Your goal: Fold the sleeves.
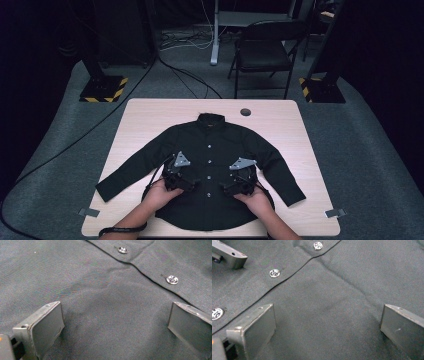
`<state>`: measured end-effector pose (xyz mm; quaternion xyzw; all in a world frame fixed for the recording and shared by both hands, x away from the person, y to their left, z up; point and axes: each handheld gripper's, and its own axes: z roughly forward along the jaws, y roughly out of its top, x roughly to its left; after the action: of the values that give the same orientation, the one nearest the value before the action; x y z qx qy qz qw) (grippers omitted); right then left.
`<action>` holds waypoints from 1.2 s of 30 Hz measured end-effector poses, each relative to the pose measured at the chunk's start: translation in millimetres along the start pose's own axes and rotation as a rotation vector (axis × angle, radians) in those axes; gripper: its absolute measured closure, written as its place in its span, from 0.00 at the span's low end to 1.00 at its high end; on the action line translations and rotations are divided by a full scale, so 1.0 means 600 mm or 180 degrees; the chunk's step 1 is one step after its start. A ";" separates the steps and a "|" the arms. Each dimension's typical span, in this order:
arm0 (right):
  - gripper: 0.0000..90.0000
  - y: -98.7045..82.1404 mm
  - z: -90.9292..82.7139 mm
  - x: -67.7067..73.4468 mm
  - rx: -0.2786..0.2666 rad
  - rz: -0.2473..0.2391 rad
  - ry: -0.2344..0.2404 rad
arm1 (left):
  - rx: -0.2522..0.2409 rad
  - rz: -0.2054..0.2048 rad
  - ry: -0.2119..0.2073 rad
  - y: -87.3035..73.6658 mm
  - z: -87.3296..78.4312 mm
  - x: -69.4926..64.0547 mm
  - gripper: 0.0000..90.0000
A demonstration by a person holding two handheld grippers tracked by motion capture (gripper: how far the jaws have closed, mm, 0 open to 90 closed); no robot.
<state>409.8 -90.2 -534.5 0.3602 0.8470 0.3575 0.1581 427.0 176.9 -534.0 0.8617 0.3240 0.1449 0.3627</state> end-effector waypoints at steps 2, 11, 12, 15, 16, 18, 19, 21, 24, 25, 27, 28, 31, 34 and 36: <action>0.01 -0.001 -0.001 0.001 -0.0011 0.0017 -0.0006 | -0.0004 -0.0004 0.0000 0.000 0.000 0.000 0.00; 0.07 0.000 -0.006 0.003 0.0005 -0.0011 0.0051 | 0.0001 0.0002 0.0003 0.000 0.000 0.000 0.00; 0.08 0.001 -0.006 0.003 0.0007 -0.0022 0.0059 | 0.0001 0.0000 0.0006 0.000 0.000 0.000 0.00; 0.10 0.004 -0.008 0.004 0.0016 0.0001 0.0117 | 0.0000 -0.0011 0.0011 -0.001 -0.001 -0.001 0.00; 0.10 0.005 -0.008 0.004 0.0011 -0.0011 0.0115 | 0.0000 -0.0009 0.0011 -0.001 -0.001 -0.001 0.00; 0.11 0.006 -0.010 0.003 -0.0004 -0.0016 0.0112 | 0.0000 -0.0012 0.0011 -0.001 -0.001 -0.001 0.00; 0.11 0.006 -0.010 0.003 -0.0004 -0.0016 0.0112 | 0.0000 -0.0012 0.0011 -0.001 -0.001 -0.001 0.00; 0.12 0.007 -0.014 0.002 -0.0010 -0.0011 0.0106 | 0.0000 -0.0012 0.0011 -0.001 -0.001 -0.001 0.00; 0.14 0.007 -0.020 -0.001 -0.0021 -0.0034 0.0107 | 0.0000 -0.0015 0.0010 -0.001 -0.001 -0.001 0.00; 0.14 0.007 -0.020 -0.001 -0.0021 -0.0034 0.0107 | 0.0000 -0.0015 0.0010 -0.001 -0.001 -0.001 0.00; 0.14 0.008 -0.022 -0.003 -0.0035 -0.0017 0.0107 | 0.0000 -0.0014 0.0010 -0.001 -0.001 -0.001 0.00; 0.15 0.009 -0.026 -0.008 -0.0048 0.0071 0.0119 | 0.0000 -0.0014 0.0009 -0.001 -0.001 -0.001 0.00; 0.16 0.009 -0.029 -0.009 -0.0050 0.0069 0.0110 | -0.0003 -0.0020 0.0010 -0.001 -0.001 -0.001 0.00; 0.17 0.009 -0.034 -0.008 -0.0059 0.0019 0.0085 | -0.0001 -0.0014 0.0009 -0.001 -0.001 -0.001 0.00; 0.18 0.009 -0.037 -0.008 -0.0056 0.0006 0.0079 | 0.0000 -0.0014 0.0009 -0.001 -0.001 -0.001 0.00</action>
<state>404.2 -102.0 -514.8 0.3551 0.8454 0.3695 0.1504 426.2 176.9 -534.0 0.8607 0.3263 0.1454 0.3626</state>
